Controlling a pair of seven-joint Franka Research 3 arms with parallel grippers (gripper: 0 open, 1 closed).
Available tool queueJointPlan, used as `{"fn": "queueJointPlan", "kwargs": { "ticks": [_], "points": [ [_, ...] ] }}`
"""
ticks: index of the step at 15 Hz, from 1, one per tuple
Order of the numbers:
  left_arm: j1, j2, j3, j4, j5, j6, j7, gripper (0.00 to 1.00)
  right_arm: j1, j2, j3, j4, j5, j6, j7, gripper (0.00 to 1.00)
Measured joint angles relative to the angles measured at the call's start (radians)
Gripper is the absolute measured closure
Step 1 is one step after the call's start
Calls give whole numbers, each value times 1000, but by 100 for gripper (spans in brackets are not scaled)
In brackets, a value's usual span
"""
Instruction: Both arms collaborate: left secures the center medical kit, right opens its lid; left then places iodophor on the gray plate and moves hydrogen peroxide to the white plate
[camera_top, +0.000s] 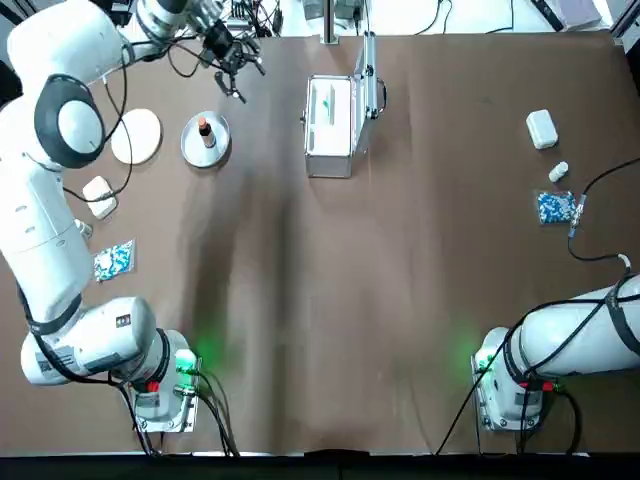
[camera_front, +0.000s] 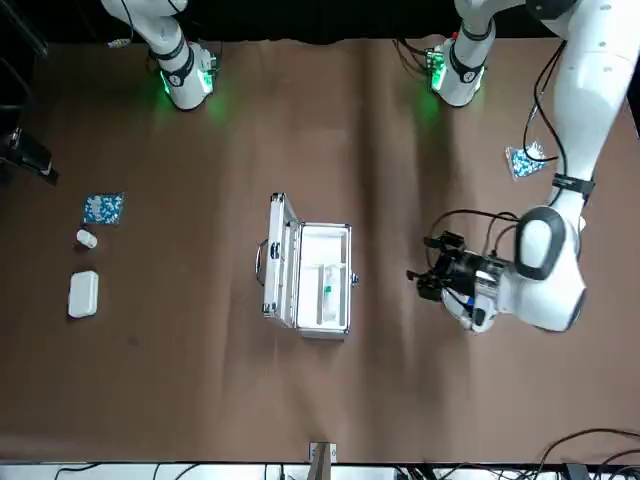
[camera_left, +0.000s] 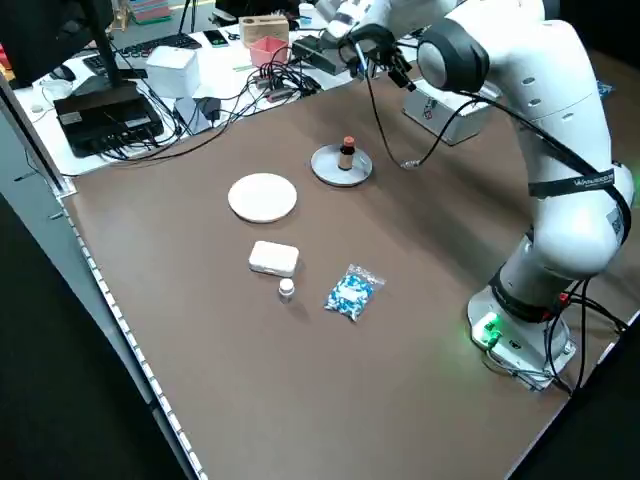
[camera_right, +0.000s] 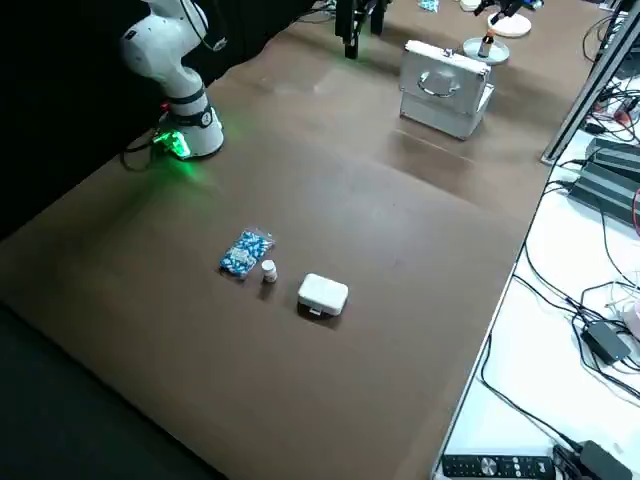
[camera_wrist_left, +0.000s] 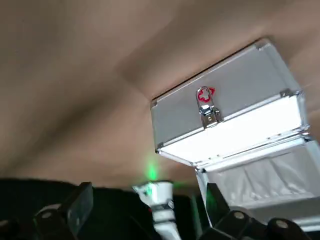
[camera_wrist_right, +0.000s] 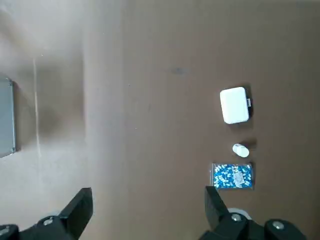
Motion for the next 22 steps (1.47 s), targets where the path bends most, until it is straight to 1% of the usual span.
{"fn": "queueJointPlan", "kwargs": {
  "ticks": [2, 5, 7, 10, 16, 18, 22],
  "points": [
    [-67, -1, 3, 25, 56, 18, 0, 0, 0, 0, 0, 0, 0, 0, 1, 1],
    [-158, 0, 8, 35, 112, 79, 0, 0, 0, 0, 0, 0, 0, 0, 2, 1],
    [-211, 0, 10, 36, 196, 108, 0, 0, 0, 0, 0, 0, 0, 0, 2, 1],
    [-280, 0, 10, 57, 354, 128, -1, 0, 1, 0, 4, 0, 0, 9, 2, 1],
    [-369, 0, 10, 72, 540, 158, -1, 0, 1, 0, 7, -1, 0, 10, 2, 1],
    [-392, -1, 8, 74, 568, 162, -1, 0, 1, 0, 7, -1, 0, 10, 2, 1],
    [-398, -1, 10, 74, 574, 186, 1, 0, 1, 0, 6, -1, 0, 10, 2, 1]
  ]
}}
